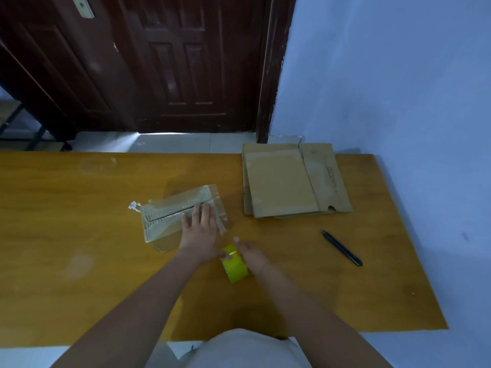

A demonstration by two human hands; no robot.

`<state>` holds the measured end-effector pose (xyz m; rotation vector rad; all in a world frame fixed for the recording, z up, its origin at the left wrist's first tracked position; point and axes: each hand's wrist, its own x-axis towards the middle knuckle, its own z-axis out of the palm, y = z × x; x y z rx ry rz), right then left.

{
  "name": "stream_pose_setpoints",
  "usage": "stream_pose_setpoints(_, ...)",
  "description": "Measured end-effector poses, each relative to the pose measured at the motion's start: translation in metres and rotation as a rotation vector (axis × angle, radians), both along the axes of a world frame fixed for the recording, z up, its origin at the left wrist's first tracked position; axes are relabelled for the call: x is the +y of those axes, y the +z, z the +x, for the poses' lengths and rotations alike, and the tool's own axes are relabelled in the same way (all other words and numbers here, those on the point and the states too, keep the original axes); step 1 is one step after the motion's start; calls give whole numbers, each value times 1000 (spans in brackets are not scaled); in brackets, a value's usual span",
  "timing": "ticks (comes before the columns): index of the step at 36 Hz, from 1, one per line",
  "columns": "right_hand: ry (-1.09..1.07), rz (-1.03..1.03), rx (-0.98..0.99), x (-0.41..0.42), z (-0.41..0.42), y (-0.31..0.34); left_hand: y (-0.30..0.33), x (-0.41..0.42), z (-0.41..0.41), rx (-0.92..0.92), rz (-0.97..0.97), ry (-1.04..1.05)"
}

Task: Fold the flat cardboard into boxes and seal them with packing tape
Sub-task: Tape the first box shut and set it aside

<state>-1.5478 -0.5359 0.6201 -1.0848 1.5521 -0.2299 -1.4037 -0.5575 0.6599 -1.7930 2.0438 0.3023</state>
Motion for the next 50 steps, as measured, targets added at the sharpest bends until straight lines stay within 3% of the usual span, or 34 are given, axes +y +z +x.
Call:
stream_pose_setpoints(2,-174,-220,62,-1,-25,-2,-1,-1,-1,-7,-1,7)
stream_pose_setpoints(5,-247,-431,354,-11,-80,-6,-5,-2,0,15,-8,28)
stream_pose_setpoints(8,-284,-334,646,-20,-136,-9,-10,-1,2,13,-22,38)
stream_pose_setpoints(12,-80,-64,848,-17,-184,-19,-11,0,2,-4,-25,31)
stream_pose_setpoints(18,272,-140,1061,19,-200,-39,-11,1,4,47,-17,62)
stream_pose_setpoints(21,295,-170,1018,28,-193,-44,-11,1,6,67,-11,63)
stream_pose_setpoints(25,290,-304,767,28,-166,-37,-10,0,7,63,-4,68)
stream_pose_setpoints(31,516,-699,442,12,-95,2,-9,-2,5,21,0,53)
stream_pose_setpoints(38,656,-730,514,-18,-30,35,-7,-2,4,-2,25,37)
stream_pose_setpoints(50,728,-625,569,-32,-17,36,-12,-1,8,17,-9,23)
